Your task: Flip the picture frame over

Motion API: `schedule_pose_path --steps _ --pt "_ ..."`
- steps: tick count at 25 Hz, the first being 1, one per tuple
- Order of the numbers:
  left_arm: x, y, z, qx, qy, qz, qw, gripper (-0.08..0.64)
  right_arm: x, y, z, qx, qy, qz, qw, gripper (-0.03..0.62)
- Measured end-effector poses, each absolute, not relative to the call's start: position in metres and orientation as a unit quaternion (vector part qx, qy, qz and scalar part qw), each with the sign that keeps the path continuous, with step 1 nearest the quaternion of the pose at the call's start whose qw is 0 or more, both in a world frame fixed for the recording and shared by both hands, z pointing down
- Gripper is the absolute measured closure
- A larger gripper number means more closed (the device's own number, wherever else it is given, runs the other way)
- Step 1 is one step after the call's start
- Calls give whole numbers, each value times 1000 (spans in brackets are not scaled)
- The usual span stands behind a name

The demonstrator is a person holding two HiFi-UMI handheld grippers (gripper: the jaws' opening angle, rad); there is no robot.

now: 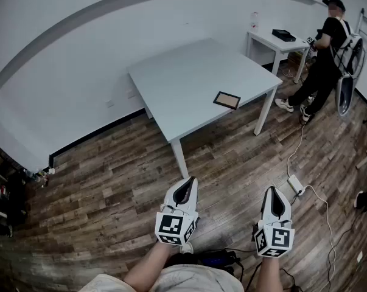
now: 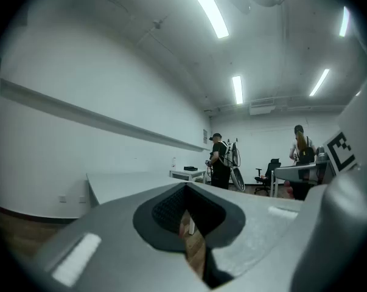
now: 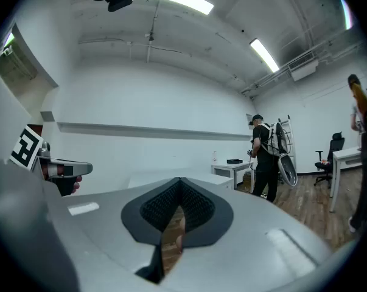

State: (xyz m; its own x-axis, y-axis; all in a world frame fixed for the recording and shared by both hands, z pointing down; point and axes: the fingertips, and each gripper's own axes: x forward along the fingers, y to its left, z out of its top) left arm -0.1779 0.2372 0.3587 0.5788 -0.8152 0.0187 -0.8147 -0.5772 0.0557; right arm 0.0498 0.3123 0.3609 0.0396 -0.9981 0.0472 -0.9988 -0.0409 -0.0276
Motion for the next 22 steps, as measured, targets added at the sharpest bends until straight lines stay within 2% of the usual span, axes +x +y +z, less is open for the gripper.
schedule_pose_path --steps 22 --pt "-171 250 359 888 -460 -4 26 560 52 323 366 719 -695 27 7 569"
